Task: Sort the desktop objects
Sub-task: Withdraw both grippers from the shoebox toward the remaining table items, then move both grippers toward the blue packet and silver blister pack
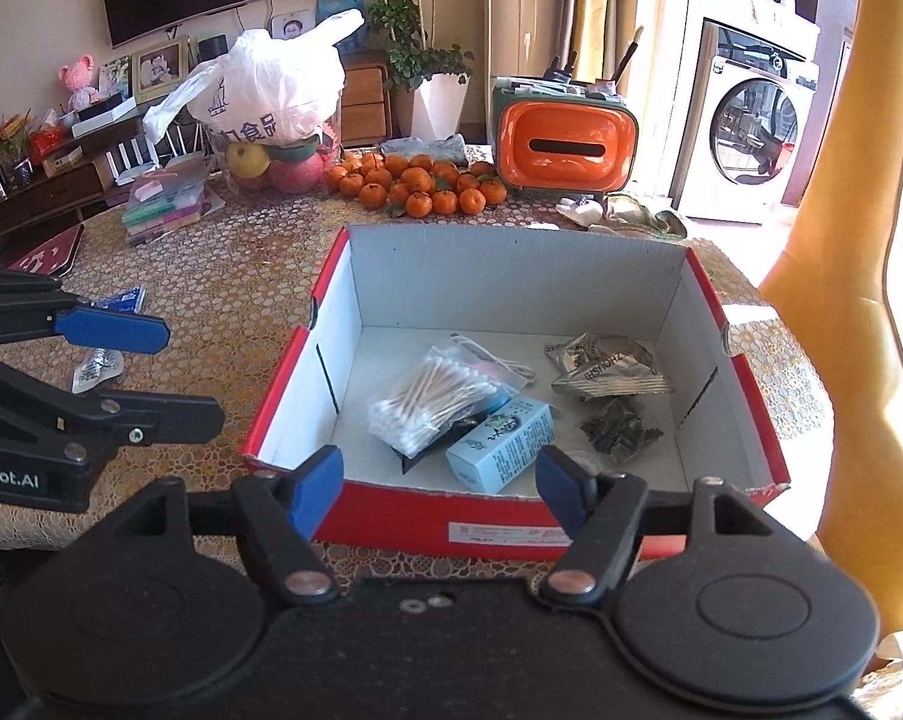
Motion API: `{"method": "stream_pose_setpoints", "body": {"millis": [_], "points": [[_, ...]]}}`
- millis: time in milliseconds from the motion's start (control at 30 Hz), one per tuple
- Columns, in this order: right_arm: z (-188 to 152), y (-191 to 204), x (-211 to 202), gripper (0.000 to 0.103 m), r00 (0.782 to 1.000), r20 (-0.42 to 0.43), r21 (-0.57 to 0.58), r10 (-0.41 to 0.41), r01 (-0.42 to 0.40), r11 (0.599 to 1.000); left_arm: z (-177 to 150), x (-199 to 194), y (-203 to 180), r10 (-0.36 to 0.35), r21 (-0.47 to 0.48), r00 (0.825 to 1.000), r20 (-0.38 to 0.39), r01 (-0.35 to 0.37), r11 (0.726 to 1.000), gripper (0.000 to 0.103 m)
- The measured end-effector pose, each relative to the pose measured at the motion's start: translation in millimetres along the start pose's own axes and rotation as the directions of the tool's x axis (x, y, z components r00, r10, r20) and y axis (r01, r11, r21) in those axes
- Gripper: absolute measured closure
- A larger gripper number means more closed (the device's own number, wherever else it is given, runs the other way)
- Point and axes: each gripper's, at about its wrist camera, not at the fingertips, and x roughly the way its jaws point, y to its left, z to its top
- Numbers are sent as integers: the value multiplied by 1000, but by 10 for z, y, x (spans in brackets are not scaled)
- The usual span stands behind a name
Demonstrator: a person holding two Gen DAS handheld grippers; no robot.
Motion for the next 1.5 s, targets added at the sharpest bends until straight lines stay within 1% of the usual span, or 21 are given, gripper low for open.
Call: {"method": "stream_pose_setpoints", "body": {"millis": [33, 100, 267, 333, 433, 600, 767, 933, 967, 1000, 1033, 1067, 1333, 1500], "points": [[-7, 21, -9, 32, 1000, 2, 2, 1, -1, 1000, -15, -38, 23, -4, -10, 1000, 4, 4, 1000, 36], [-22, 78, -31, 31, 1000, 5, 1, 2, -2, 1000, -49, -105, 55, -5, -21, 1000, 11, 6, 1000, 32], [-37, 214, -114, 30, 1000, 26, -1, 16, -16, 1000, -157, -269, 124, 18, -39, 999, 35, -17, 999, 31], [-43, 276, -141, 30, 999, 31, -9, 23, -23, 1000, -209, -321, 158, 28, -45, 999, 41, -26, 999, 27], [-53, 374, -157, 30, 999, 33, -22, 30, -29, 999, -276, -392, 218, 32, -52, 999, 44, -30, 998, 27], [-61, 527, -151, 29, 999, 29, -32, 45, -44, 999, -389, -503, 347, 44, -75, 998, 52, -40, 996, 21], [-46, 732, -145, 29, 997, 36, -60, 64, -62, 996, -521, -577, 511, 59, -115, 997, 55, -52, 992, 20], [-26, 954, -58, 29, 995, 29, -84, 92, -89, 993, -646, -661, 699, 89, -139, 994, 64, -79, 987, 17], [-28, 994, -40, 29, 995, 28, -88, 98, -96, 992, -670, -679, 736, 93, -142, 993, 68, -83, 986, 14], [-29, 1039, -24, 29, 994, 28, -92, 104, -101, 991, -692, -695, 769, 101, -145, 992, 73, -90, 985, 7], [-28, 1081, -9, 29, 993, 29, -97, 111, -108, 989, -714, -711, 804, 112, -147, 991, 78, -99, 984, 2], [-27, 1125, 7, 29, 993, 29, -101, 117, -114, 988, -735, -726, 840, 121, -150, 989, 82, -108, 983, 0], [-7, 1474, 149, 29, 989, 20, -128, 148, -145, 981, -898, -805, 1147, 144, -196, 986, 86, -125, 973, 0], [8, 1693, 232, 29, 986, 17, -153, 165, -161, 975, -968, -839, 1334, 160, -207, 984, 74, -141, 968, 0]]}}
